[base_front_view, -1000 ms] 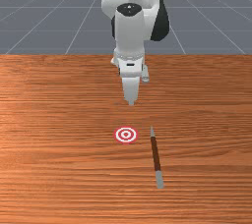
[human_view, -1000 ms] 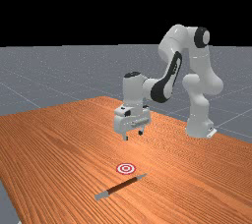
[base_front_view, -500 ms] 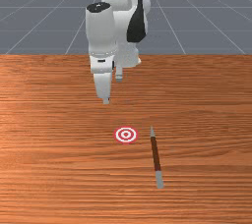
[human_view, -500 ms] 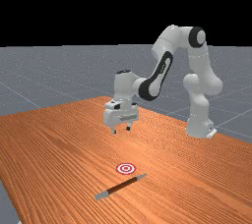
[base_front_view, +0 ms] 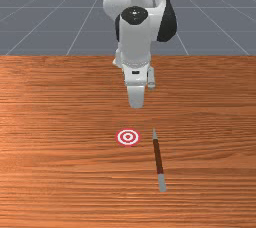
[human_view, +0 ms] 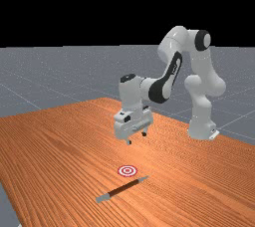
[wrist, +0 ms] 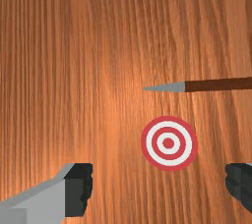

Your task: Pick up the pen and put it to the marker

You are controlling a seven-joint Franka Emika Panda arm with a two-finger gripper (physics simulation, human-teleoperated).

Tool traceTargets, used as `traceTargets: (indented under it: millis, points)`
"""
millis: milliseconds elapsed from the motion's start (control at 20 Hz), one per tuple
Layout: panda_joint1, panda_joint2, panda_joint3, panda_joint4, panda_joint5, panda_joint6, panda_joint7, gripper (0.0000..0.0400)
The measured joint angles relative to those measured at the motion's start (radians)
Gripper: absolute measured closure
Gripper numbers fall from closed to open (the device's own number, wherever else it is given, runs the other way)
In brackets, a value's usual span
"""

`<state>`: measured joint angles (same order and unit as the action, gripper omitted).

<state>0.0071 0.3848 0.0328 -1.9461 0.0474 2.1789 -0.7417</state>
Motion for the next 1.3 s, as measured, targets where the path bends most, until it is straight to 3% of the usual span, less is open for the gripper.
traceTargets:
  millis: [150, 200, 250, 300, 450, 550, 750, 900, 1200, 1250, 1300]
  points:
    - [0.065, -0.023, 0.030, -0.046, -0.007, 0.088, 0.084, 0.0000]
    - [0.089, -0.044, 0.030, -0.091, -0.012, 0.172, 0.147, 0.0000]
    - [0.115, -0.035, 0.029, -0.076, -0.053, 0.158, 0.166, 0.0000]
    - [0.112, -0.032, 0.049, -0.073, -0.025, 0.164, 0.133, 0.0000]
    - [0.152, -0.023, 0.057, -0.065, -0.036, 0.190, 0.204, 0.0000]
    - [0.163, 0.001, 0.084, -0.027, 0.002, 0.166, 0.210, 0.0000]
    - [0.226, 0.038, 0.095, 0.030, -0.026, 0.145, 0.296, 0.0000]
    - [0.234, 0.073, 0.097, 0.089, -0.043, 0.115, 0.273, 0.0000]
    - [0.222, 0.384, 0.089, 0.625, -0.075, -0.114, 0.161, 0.0000]
    - [0.231, 0.504, 0.082, 0.855, -0.055, -0.280, 0.221, 0.0000]
    - [0.223, 0.463, 0.083, 0.764, -0.074, -0.179, 0.168, 0.0000]
